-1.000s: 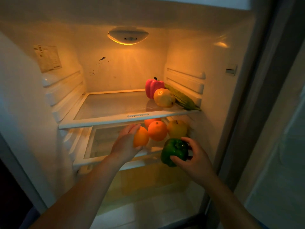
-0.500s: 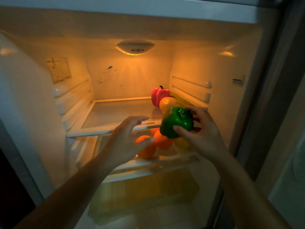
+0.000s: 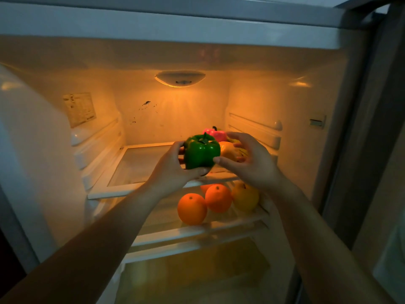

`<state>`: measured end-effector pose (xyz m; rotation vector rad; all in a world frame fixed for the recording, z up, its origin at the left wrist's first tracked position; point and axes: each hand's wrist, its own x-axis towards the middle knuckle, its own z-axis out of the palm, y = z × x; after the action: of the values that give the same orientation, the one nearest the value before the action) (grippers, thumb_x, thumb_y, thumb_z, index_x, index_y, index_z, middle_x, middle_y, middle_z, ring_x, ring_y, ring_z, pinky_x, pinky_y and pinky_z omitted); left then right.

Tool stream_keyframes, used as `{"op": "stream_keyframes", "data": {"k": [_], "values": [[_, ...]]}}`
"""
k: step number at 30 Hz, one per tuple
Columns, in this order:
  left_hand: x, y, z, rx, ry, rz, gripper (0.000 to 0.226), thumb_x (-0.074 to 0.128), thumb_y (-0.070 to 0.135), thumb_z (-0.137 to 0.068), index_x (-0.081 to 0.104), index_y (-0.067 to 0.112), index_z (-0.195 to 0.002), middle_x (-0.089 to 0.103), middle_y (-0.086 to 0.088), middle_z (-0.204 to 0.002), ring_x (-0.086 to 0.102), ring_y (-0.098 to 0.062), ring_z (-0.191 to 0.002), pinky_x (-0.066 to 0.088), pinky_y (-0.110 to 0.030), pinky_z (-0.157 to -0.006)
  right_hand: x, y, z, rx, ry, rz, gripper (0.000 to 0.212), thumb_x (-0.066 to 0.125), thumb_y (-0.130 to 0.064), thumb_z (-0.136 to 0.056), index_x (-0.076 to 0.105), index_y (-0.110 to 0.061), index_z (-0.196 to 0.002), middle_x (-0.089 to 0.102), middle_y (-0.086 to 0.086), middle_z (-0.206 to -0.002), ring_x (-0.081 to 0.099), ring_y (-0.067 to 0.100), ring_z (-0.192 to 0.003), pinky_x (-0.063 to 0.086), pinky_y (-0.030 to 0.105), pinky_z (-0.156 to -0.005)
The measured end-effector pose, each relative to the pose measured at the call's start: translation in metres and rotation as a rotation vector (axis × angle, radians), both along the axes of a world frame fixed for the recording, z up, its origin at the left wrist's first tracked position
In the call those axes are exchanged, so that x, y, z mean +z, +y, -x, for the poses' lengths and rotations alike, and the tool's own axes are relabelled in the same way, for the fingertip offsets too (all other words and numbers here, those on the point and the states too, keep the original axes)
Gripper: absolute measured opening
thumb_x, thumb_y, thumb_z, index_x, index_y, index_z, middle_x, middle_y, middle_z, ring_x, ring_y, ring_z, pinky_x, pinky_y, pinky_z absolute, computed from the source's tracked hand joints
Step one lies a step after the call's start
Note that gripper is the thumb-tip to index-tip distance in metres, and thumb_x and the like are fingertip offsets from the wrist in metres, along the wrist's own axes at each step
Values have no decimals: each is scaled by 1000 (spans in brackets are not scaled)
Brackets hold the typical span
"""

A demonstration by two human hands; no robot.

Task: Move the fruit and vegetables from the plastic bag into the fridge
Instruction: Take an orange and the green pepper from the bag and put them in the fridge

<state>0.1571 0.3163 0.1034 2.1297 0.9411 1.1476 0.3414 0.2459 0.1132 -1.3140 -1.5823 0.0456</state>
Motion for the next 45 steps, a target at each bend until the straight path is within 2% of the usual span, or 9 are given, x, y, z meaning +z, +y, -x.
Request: {"op": "stream_keyframes", "data": {"k": [7, 13, 25, 29, 33, 35, 37, 41, 45], "values": [[-3, 32, -25, 74, -25, 106, 78, 81, 31, -68, 37, 15, -130, 50, 2, -120, 51, -13, -102, 42, -24, -80, -16, 2, -12, -52, -71, 22, 62, 76, -35, -73, 51, -19, -128, 54, -1, -124, 50, 10, -112, 50, 37, -92], [-14, 44, -31, 123, 21, 115, 76, 79, 40, -69, 38, 18, -129, 51, 5, -113, 50, -14, -101, 40, -27, -79, -20, -6, -10, -26, -56, 38, 59, 74, -30, -75, 49, -21, -128, 52, -5, -120, 50, 9, -111, 51, 33, -90], [-13, 37, -18, 138, -50, 95, 93, 84, 36, -62, 32, 15, -137, 51, -2, -131, 50, -14, -111, 41, -26, -85, -27, -19, 3, -88, -67, 11, 56, 74, -29, -76, 50, -20, -126, 53, -5, -121, 51, 6, -109, 52, 32, -87], [-16, 31, -15, 237, -2, 39, 93, 80, 43, -65, 31, 14, -139, 50, -5, -133, 50, -21, -117, 43, -34, -91, -35, -31, 8, -126, -85, 25, 55, 73, -33, -76, 51, -24, -125, 53, -9, -116, 53, 3, -103, 48, 14, -77], [-31, -3, 6, 238, 22, -182, 77, 72, 40, -75, 33, 18, -138, 46, 2, -133, 45, -12, -119, 38, -24, -89, -57, -41, 11, -122, -38, 66, 51, 74, -38, -74, 53, -30, -119, 55, -11, -115, 55, 7, -105, 51, 31, -84], [-48, -27, 23, 147, 16, -263, 66, 69, 38, -79, 39, 22, -135, 43, 12, -127, 38, 1, -115, 31, -10, -89, -75, -47, 14, -135, -16, 98, 49, 73, -42, -73, 55, -29, -116, 56, -12, -114, 55, 6, -104, 52, 33, -82], [-72, -46, 41, 73, 11, -309, 55, 64, 41, -80, 45, 24, -129, 44, 14, -125, 37, 5, -115, 27, -1, -91, -98, -56, 22, -133, 30, 152, 45, 74, -38, -73, 56, -31, -114, 56, -12, -112, 54, 3, -103, 52, 30, -82], [-130, -67, 65, 8, 67, -138, 47, 53, 52, -76, 45, 38, -120, 45, 23, -121, 42, 7, -111, 29, 0, -90, -153, -78, 41, -145, 66, 295, 44, 73, -35, -76, 51, -37, -114, 53, -18, -113, 53, 3, -106, 46, 19, -84], [-171, -77, 79, -54, 170, 8, 42, 53, 54, -76, 43, 44, -116, 47, 22, -121, 40, 12, -109, 26, 3, -87, -187, -102, 59, -180, 76, 487, 51, 67, -38, -81, 49, -26, -127, 48, -15, -120, 49, 4, -111, 44, 26, -95]]}}
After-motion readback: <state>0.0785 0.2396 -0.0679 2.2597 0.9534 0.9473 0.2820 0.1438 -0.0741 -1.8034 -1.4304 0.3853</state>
